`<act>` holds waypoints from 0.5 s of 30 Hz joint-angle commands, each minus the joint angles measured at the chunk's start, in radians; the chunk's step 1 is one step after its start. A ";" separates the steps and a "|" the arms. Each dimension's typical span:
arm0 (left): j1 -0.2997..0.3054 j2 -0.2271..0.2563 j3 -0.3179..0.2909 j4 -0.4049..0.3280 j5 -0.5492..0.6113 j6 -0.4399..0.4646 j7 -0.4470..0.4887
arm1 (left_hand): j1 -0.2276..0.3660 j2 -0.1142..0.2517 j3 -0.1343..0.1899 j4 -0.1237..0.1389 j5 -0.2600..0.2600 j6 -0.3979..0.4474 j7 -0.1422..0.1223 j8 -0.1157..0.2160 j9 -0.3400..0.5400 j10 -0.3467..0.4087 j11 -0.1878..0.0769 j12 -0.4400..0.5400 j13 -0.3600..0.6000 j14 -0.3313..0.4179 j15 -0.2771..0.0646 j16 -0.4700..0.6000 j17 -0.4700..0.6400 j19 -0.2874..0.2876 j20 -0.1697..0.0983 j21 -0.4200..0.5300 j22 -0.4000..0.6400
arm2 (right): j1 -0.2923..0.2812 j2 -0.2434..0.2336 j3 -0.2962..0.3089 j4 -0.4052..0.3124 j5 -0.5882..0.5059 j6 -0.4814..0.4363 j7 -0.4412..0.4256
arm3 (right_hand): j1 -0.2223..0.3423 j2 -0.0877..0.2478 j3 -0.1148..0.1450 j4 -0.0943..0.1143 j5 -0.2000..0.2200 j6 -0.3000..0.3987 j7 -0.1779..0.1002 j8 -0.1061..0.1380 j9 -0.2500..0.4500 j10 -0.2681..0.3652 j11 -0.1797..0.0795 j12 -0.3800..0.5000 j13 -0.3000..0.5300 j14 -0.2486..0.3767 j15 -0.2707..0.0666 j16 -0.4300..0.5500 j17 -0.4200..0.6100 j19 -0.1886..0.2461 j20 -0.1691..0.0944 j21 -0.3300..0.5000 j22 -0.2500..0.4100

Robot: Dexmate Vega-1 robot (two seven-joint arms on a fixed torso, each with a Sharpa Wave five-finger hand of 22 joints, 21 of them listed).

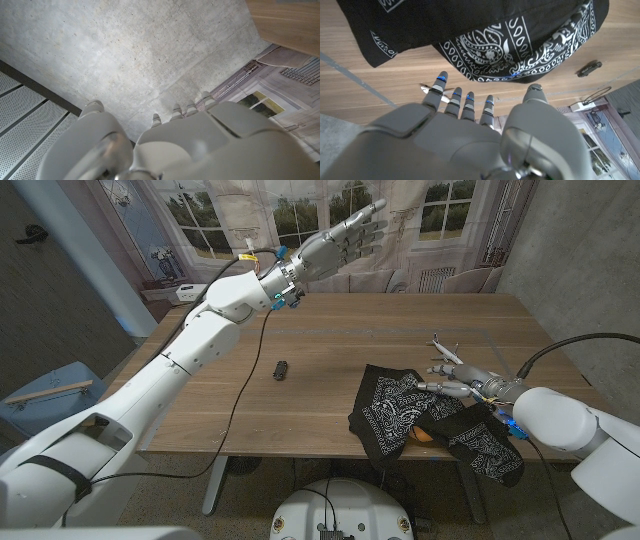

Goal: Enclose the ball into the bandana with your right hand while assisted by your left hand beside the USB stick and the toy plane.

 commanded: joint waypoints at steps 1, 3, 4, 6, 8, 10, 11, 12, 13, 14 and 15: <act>-0.002 -0.004 0.007 -0.011 0.000 0.015 0.003 | -0.013 0.002 0.001 0.009 -0.006 -0.116 -0.008 0.007 0.003 -0.063 0.001 0.007 0.003 -0.116 -0.005 0.006 0.001 -0.056 0.006 0.003 0.005 | 0.120 -0.167 -0.102 0.001 0.194 -0.127 -0.027 | 0.030 -0.015 -0.002 -0.023 0.019 -0.047 -0.010 -0.008 0.003 -0.037 -0.004 -0.005 0.003 -0.012 -0.003 0.004 -0.002 0.015 -0.001 0.010 0.000; -0.003 -0.004 0.008 -0.011 0.000 0.017 0.003 | -0.014 0.002 0.000 0.010 -0.006 -0.116 -0.008 0.007 0.003 -0.064 0.001 0.007 0.003 -0.116 -0.006 0.006 0.001 -0.056 0.006 0.003 0.005 | 0.151 -0.191 -0.109 0.001 0.245 -0.142 -0.013 | 0.034 -0.026 -0.009 -0.027 0.026 -0.083 -0.017 -0.015 0.003 -0.061 -0.005 -0.007 0.004 -0.026 -0.003 0.002 -0.003 0.016 0.000 0.010 -0.001; -0.002 -0.003 0.007 -0.012 0.001 0.019 0.006 | -0.015 0.002 0.000 0.010 -0.006 -0.115 -0.008 0.007 0.003 -0.065 0.001 0.007 0.003 -0.116 -0.007 0.006 0.001 -0.056 0.006 0.003 0.005 | 0.170 -0.202 -0.120 -0.001 0.267 -0.155 -0.013 | 0.035 -0.030 -0.013 -0.028 0.030 -0.107 -0.013 -0.019 0.004 -0.079 -0.005 -0.010 0.005 -0.034 0.002 0.001 -0.002 0.015 0.000 0.010 -0.001; -0.004 -0.003 0.008 -0.012 0.001 0.021 0.004 | -0.016 0.002 0.000 0.011 -0.006 -0.115 -0.009 0.007 0.003 -0.066 0.001 0.007 0.003 -0.117 -0.006 0.006 0.001 -0.058 0.006 0.003 0.005 | 0.212 -0.230 -0.148 -0.007 0.307 -0.178 -0.017 | 0.039 -0.033 -0.017 -0.030 0.036 -0.136 -0.021 -0.021 0.004 -0.099 -0.004 -0.012 0.005 -0.039 0.005 0.003 -0.002 0.019 0.000 0.011 0.000; -0.006 -0.005 0.009 -0.009 -0.003 0.021 0.000 | -0.017 0.003 -0.001 0.012 -0.006 -0.115 -0.009 0.008 0.003 -0.066 0.002 0.007 0.003 -0.118 -0.006 0.006 0.000 -0.059 0.006 0.002 0.005 | 0.262 -0.255 -0.189 -0.013 0.345 -0.201 -0.025 | 0.047 -0.038 -0.019 -0.035 0.041 -0.156 -0.032 -0.021 0.005 -0.111 -0.006 -0.011 0.006 -0.045 0.005 0.003 -0.003 0.026 -0.001 0.013 0.000; -0.008 -0.006 0.011 -0.007 -0.001 0.022 0.000 | -0.018 0.003 -0.002 0.012 -0.006 -0.113 -0.009 0.008 0.003 -0.066 0.003 0.007 0.003 -0.118 -0.006 0.006 0.000 -0.059 0.006 0.002 0.005 | 0.342 -0.274 -0.258 -0.021 0.383 -0.240 -0.027 | 0.060 -0.043 -0.022 -0.042 0.050 -0.184 -0.050 -0.020 0.005 -0.137 -0.011 -0.012 0.007 -0.053 0.009 0.002 -0.003 0.037 -0.001 0.018 0.001; -0.010 -0.008 0.012 -0.004 -0.002 0.021 -0.003 | -0.019 0.003 -0.002 0.012 -0.006 -0.111 -0.008 0.010 0.002 -0.066 0.002 0.007 0.003 -0.118 -0.006 0.006 0.000 -0.060 0.006 0.002 0.005 | 0.383 -0.284 -0.297 -0.025 0.397 -0.256 -0.028 | 0.065 -0.045 -0.023 -0.044 0.054 -0.194 -0.053 -0.021 0.005 -0.146 -0.010 -0.013 0.007 -0.057 0.011 0.002 -0.003 0.041 -0.001 0.019 0.001; -0.011 -0.010 0.012 -0.002 -0.003 0.021 -0.004 | -0.020 0.003 -0.003 0.013 -0.006 -0.108 -0.008 0.011 0.002 -0.066 0.002 0.007 0.003 -0.118 -0.007 0.007 0.000 -0.060 0.006 0.002 0.005 | 0.430 -0.291 -0.340 -0.029 0.410 -0.275 -0.027 | 0.074 -0.048 -0.024 -0.049 0.059 -0.206 -0.063 -0.019 0.005 -0.161 -0.010 -0.014 0.007 -0.063 0.011 0.002 -0.003 0.044 0.000 0.019 0.001; -0.013 -0.011 0.014 0.000 -0.004 0.022 -0.007 | -0.020 0.003 -0.003 0.013 -0.006 -0.107 -0.008 0.011 0.002 -0.067 0.003 0.007 0.002 -0.118 -0.007 0.007 0.000 -0.060 0.006 0.002 0.005 | 0.481 -0.290 -0.390 -0.036 0.417 -0.308 -0.031 | 0.083 -0.051 -0.027 -0.053 0.066 -0.226 -0.065 -0.020 0.005 -0.180 -0.011 -0.014 0.008 -0.074 0.015 0.000 -0.003 0.046 0.000 0.019 0.001; -0.015 -0.012 0.015 0.002 -0.005 0.022 -0.009 | -0.021 0.003 -0.003 0.013 -0.006 -0.106 -0.008 0.012 0.002 -0.067 0.002 0.007 0.002 -0.118 -0.007 0.007 0.000 -0.060 0.006 0.002 0.005 | 0.532 -0.293 -0.444 -0.042 0.420 -0.331 -0.031 | 0.089 -0.053 -0.029 -0.055 0.071 -0.244 -0.068 -0.020 0.005 -0.199 -0.008 -0.016 0.008 -0.085 0.021 -0.001 -0.002 0.047 0.001 0.019 0.001; -0.017 -0.014 0.016 0.003 -0.005 0.023 -0.011 | -0.021 0.003 -0.003 0.013 -0.006 -0.105 -0.008 0.012 0.002 -0.066 0.001 0.007 0.002 -0.118 -0.007 0.007 0.000 -0.060 0.006 0.002 0.005 | 0.582 -0.295 -0.497 -0.046 0.422 -0.350 -0.027 | 0.096 -0.055 -0.034 -0.056 0.080 -0.261 -0.070 -0.018 0.005 -0.230 -0.005 -0.017 0.008 -0.101 0.025 -0.002 0.000 0.046 0.001 0.017 0.001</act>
